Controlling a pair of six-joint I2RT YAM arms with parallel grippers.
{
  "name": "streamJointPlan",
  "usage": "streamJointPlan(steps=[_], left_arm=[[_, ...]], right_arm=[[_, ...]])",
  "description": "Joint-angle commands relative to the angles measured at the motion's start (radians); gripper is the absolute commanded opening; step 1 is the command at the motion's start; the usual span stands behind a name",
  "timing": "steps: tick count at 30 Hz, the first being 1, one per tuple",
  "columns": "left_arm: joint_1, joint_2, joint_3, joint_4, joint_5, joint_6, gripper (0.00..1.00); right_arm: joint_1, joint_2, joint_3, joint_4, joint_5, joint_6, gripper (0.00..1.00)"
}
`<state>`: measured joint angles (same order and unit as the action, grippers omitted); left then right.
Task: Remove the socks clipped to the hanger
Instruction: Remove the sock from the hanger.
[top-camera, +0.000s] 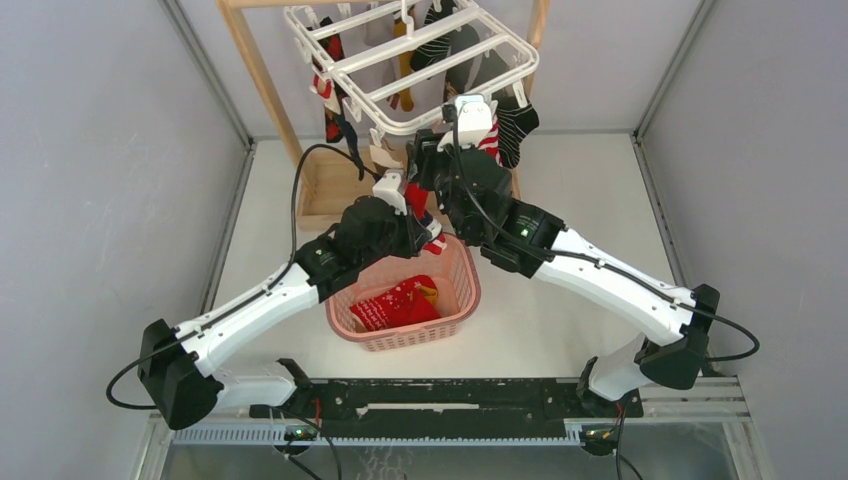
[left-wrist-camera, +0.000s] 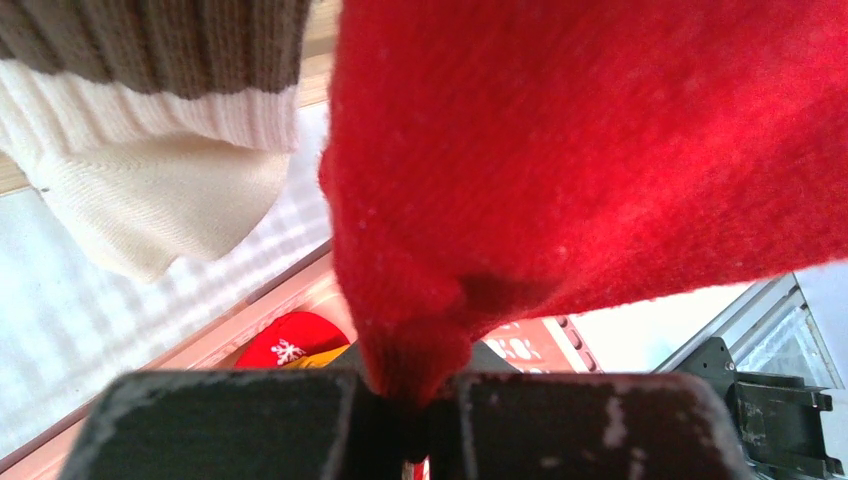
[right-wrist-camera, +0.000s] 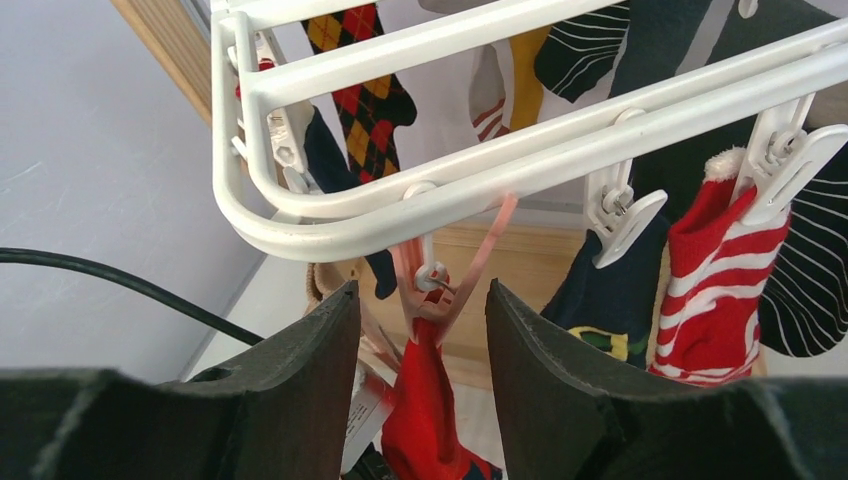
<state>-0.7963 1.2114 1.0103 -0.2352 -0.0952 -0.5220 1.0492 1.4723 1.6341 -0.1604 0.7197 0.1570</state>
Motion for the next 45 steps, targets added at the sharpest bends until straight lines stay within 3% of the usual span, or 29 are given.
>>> streamJointPlan(steps=[1, 11, 18, 22, 34, 40, 45], left_arm=[[-0.007, -0.002, 0.066, 0.018, 0.004, 0.022, 0.02], [-0.009, 0.001, 0.061, 0.017, 0.008, 0.023, 0.02], [-0.007, -0.002, 0.056, 0.016, 0.01, 0.023, 0.02], [-0.008, 0.002, 0.058, 0.017, 0.011, 0.022, 0.02], [-0.008, 0.007, 0.058, 0.017, 0.017, 0.024, 0.01], [-0.008, 0.0, 0.056, 0.016, 0.019, 0.024, 0.01], [-0.007, -0.007, 0.052, 0.014, 0.017, 0.022, 0.01]], right_arm=[[-0.002, 0.003, 0.053, 0.018, 0.024, -0.025, 0.56], [-0.036, 0.009, 0.058, 0.026, 0.002, -0.016, 0.51], [-0.051, 0.016, 0.056, 0.025, -0.025, 0.0, 0.42], [-0.051, 0.016, 0.058, 0.03, -0.036, -0.002, 0.53], [-0.056, 0.056, 0.076, 0.041, -0.031, 0.007, 0.53], [-0.061, 0.059, 0.076, 0.048, -0.029, 0.004, 0.45], [-0.069, 0.055, 0.076, 0.046, -0.045, 0.002, 0.3]])
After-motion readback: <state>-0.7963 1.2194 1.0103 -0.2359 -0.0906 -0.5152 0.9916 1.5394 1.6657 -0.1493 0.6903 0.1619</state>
